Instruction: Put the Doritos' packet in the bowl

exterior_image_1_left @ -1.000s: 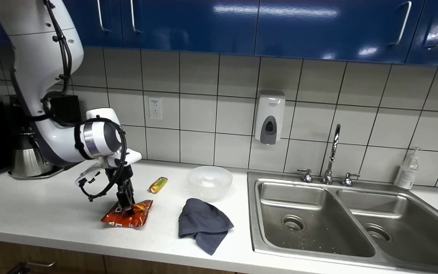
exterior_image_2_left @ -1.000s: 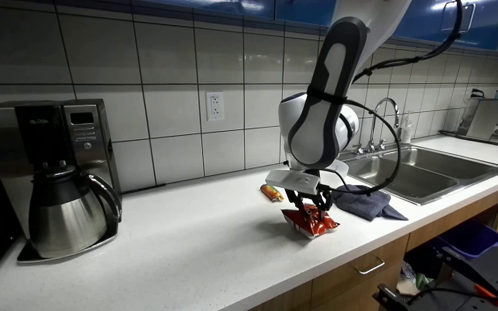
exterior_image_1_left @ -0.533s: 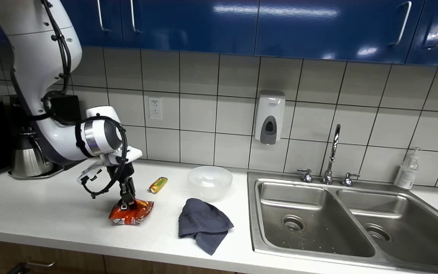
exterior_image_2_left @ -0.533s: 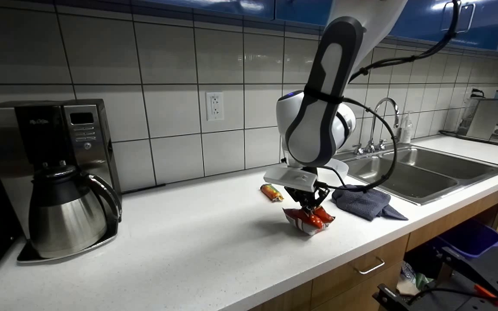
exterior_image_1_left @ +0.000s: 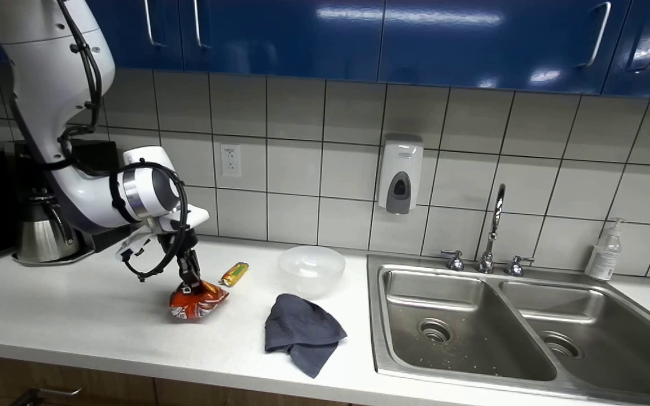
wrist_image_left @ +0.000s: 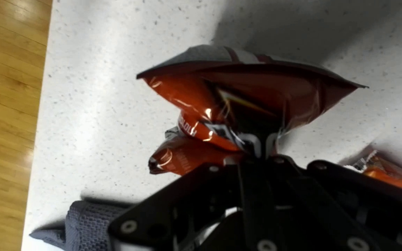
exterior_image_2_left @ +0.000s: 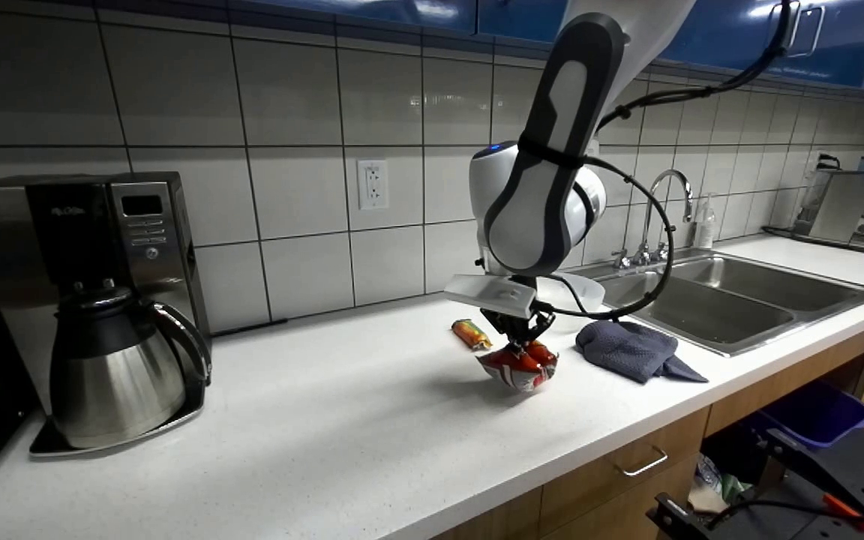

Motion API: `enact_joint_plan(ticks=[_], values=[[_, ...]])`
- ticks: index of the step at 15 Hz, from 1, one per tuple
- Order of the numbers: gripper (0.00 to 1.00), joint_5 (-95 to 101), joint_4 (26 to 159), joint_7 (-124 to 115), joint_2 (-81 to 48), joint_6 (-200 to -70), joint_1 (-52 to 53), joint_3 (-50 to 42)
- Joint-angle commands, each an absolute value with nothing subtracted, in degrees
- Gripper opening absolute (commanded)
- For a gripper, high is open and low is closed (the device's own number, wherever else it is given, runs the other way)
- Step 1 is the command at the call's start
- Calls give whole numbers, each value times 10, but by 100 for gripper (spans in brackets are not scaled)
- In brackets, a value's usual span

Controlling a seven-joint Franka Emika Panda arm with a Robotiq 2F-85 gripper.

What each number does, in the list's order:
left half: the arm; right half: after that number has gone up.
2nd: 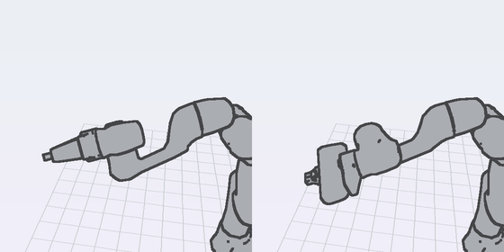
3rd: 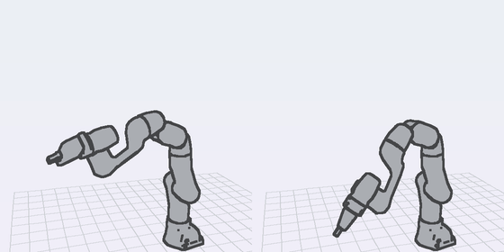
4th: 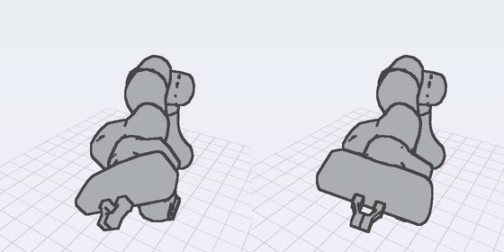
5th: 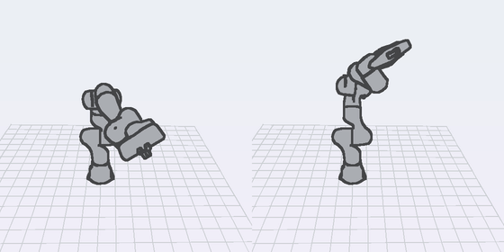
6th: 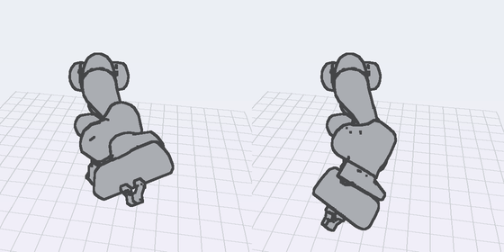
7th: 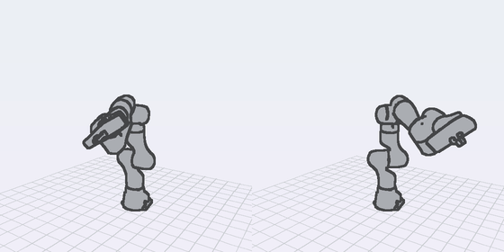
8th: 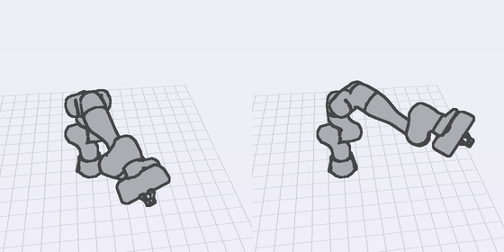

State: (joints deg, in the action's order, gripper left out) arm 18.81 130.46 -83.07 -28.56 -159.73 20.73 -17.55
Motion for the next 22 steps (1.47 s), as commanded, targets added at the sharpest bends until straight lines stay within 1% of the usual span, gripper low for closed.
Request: enact_joint_plan(ticks=[1, 10, 16, 22], values=[[0, 199, 1309, -846, -256, -1607, 224, -190], [0, 216, 1310, -852, -203, -1622, 217, -219], [0, 216, 1288, -850, -203, -1616, 189, -241], [0, 198, 1240, -840, -224, -1607, 144, -240]])
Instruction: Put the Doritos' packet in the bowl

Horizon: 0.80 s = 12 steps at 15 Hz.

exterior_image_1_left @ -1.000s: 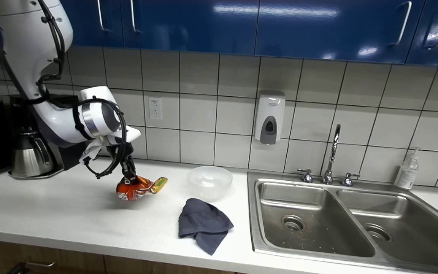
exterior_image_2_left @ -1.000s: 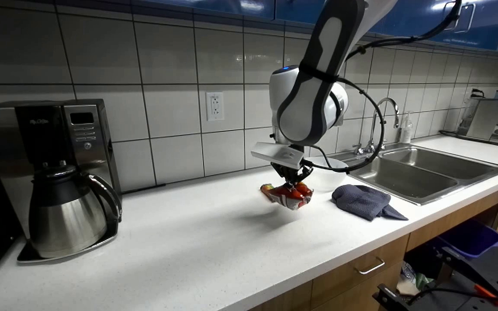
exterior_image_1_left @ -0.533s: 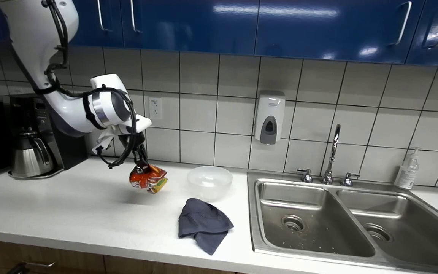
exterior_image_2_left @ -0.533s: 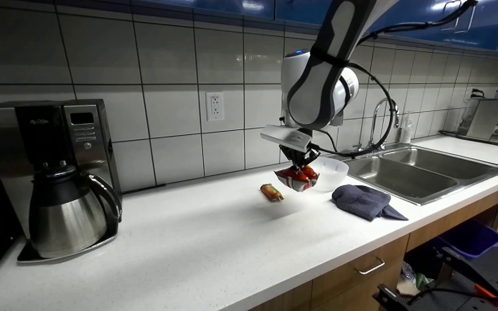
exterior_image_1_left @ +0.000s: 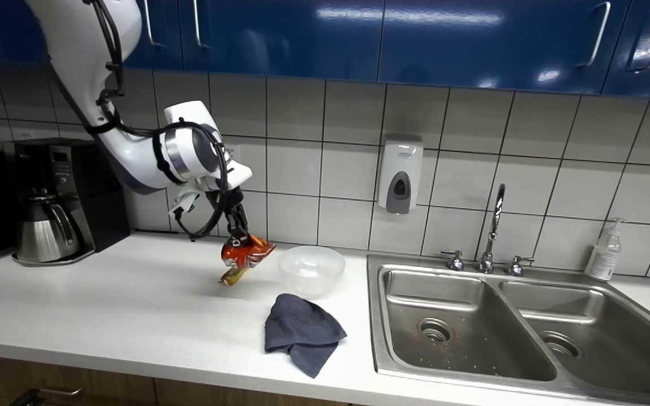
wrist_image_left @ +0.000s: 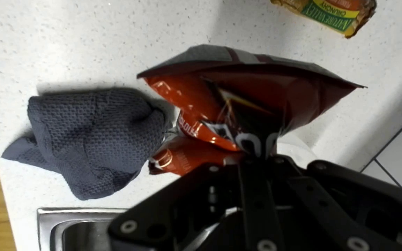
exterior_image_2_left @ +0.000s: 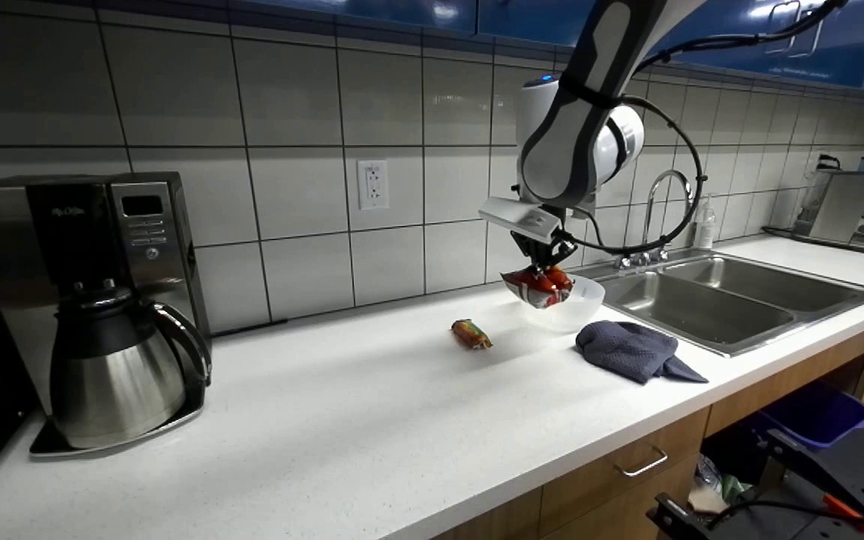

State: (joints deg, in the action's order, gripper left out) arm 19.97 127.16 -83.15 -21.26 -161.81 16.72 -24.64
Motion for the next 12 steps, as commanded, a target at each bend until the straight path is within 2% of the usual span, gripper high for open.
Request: enact_joint_plan(ticks=[1, 12], values=[[0, 194, 1231, -838, -229, -1607, 136, -239], [0, 115, 1067, -814, -372, -1576, 52, -236]])
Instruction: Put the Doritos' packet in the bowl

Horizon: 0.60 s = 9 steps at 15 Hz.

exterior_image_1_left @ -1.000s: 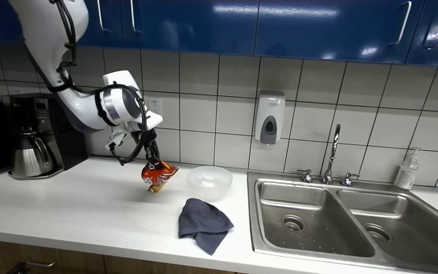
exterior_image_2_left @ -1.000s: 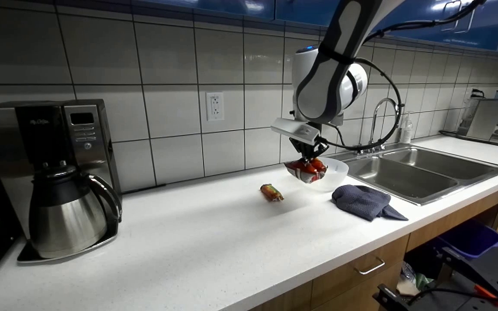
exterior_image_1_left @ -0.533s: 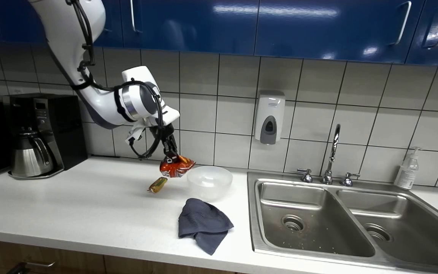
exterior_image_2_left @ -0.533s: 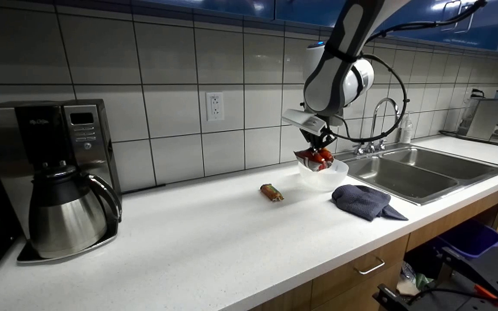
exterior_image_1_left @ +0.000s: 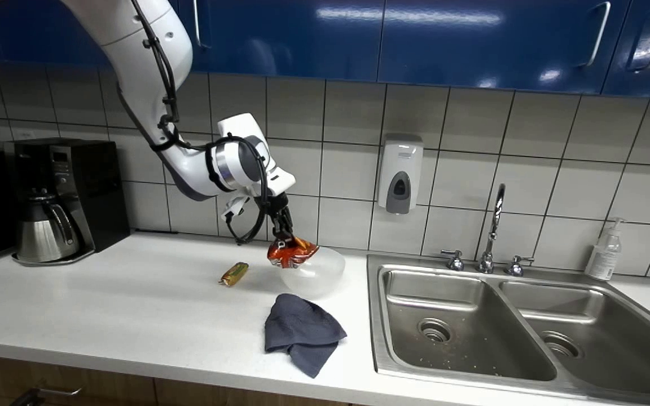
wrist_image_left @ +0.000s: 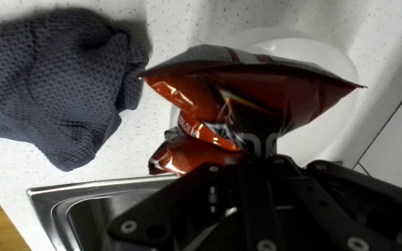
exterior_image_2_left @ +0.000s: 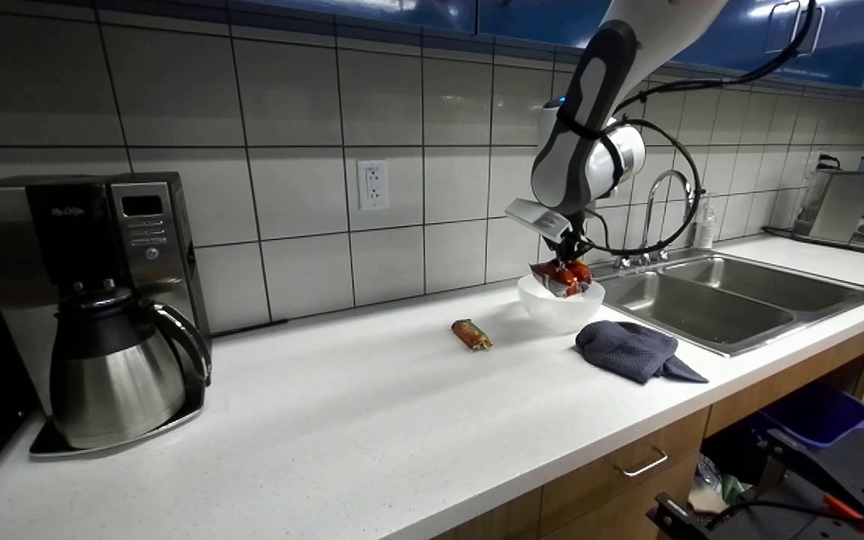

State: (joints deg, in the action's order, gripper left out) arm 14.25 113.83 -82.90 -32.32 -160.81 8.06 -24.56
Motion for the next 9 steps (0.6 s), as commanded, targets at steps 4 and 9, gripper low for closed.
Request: enact_joint_plan(ticks=[4, 9], values=[[0, 82, 983, -807, -436, -1539, 18, -230], [26, 69, 911, -804, -496, -1504, 0, -228]])
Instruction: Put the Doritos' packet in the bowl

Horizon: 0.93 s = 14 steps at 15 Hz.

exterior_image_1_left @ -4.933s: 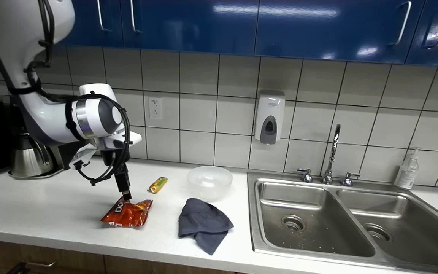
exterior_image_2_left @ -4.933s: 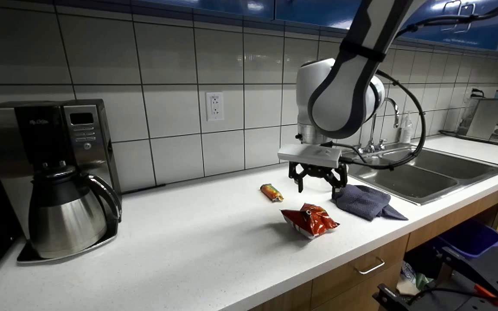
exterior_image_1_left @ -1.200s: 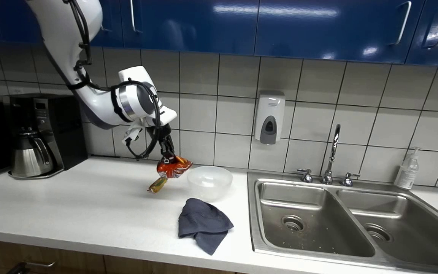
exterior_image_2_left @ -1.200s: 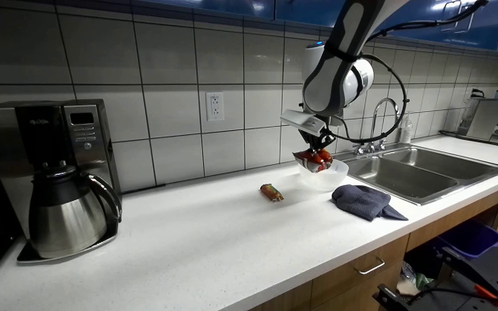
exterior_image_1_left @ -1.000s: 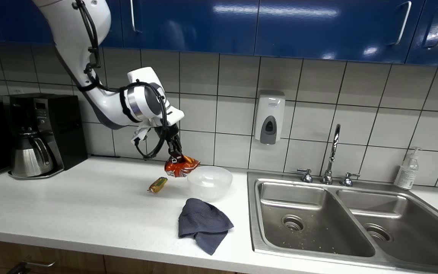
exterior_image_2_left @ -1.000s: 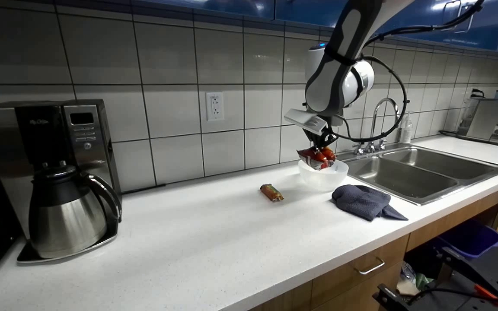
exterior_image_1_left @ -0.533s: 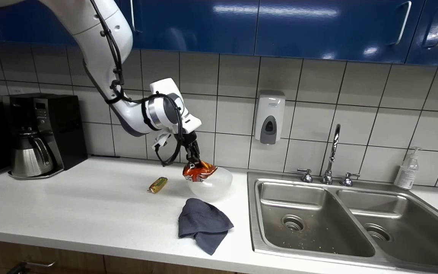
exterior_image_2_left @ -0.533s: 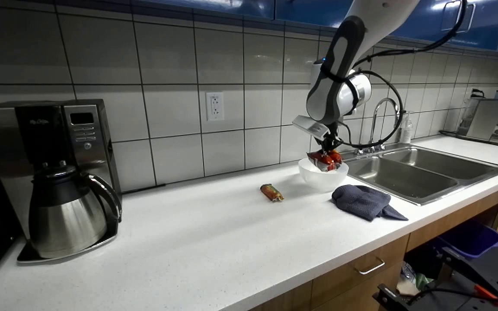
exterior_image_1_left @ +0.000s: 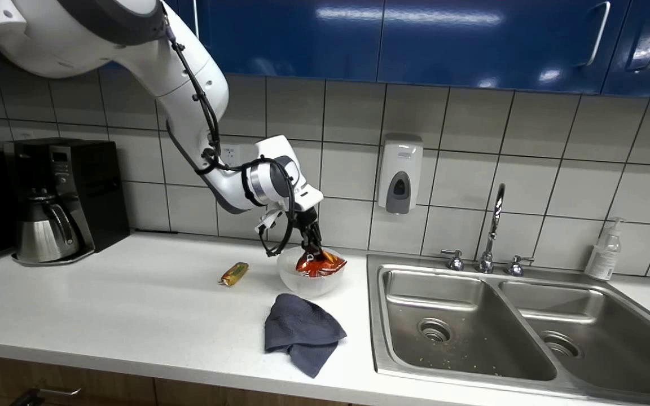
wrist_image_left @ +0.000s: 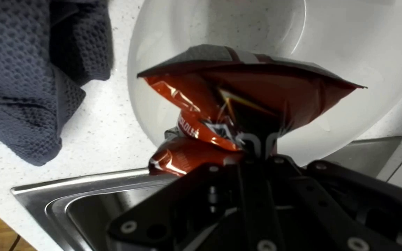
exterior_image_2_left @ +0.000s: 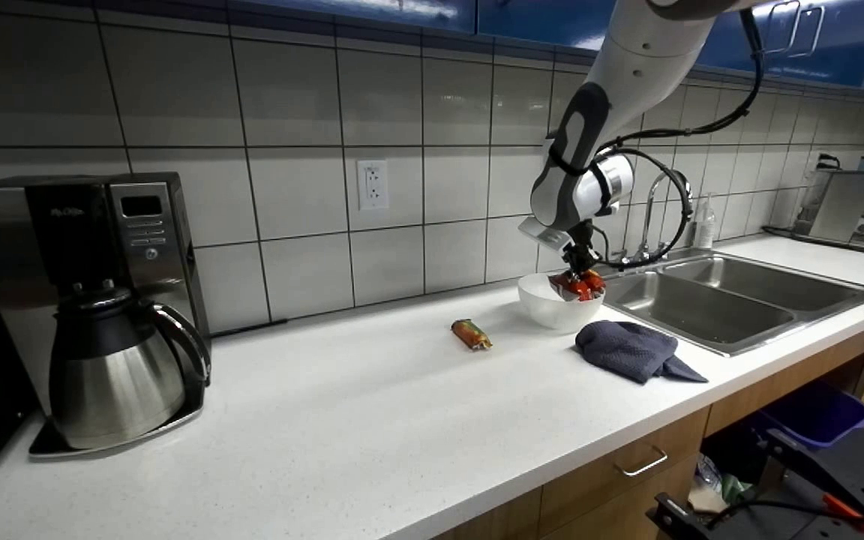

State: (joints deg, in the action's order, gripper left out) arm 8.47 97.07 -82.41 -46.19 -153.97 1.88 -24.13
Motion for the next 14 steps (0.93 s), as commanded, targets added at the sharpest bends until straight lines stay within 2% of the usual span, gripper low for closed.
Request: enact_joint_plan(ticks=[1, 10, 11, 14], values=[[28, 69, 900, -804, -503, -1500, -2, -228], [95, 78, 884, -800, -503, -1507, 5, -233], [99, 80, 889, -798, -498, -1510, 7, -233], [100, 82, 915, -781, -477, -1528, 12, -227]])
